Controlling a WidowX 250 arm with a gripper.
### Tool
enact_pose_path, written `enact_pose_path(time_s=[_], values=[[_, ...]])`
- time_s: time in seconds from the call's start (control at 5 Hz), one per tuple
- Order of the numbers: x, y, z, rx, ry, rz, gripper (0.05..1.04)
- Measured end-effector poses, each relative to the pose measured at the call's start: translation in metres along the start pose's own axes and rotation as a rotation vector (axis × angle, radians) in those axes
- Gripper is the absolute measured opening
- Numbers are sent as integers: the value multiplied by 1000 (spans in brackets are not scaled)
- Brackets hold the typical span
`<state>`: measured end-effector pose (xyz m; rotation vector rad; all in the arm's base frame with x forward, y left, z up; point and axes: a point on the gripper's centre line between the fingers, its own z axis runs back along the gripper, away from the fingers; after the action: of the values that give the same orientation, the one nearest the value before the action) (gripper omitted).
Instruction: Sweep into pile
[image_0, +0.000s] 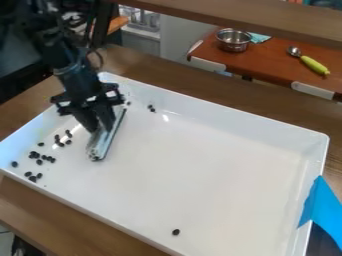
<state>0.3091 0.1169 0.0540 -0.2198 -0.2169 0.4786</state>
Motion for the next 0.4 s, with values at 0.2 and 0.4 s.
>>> enact_pose_path(time_s=[0.2,0.4], values=[[-16,11,6,-14,-14,21,335],[-22,13,10,-39,-23,11,335]])
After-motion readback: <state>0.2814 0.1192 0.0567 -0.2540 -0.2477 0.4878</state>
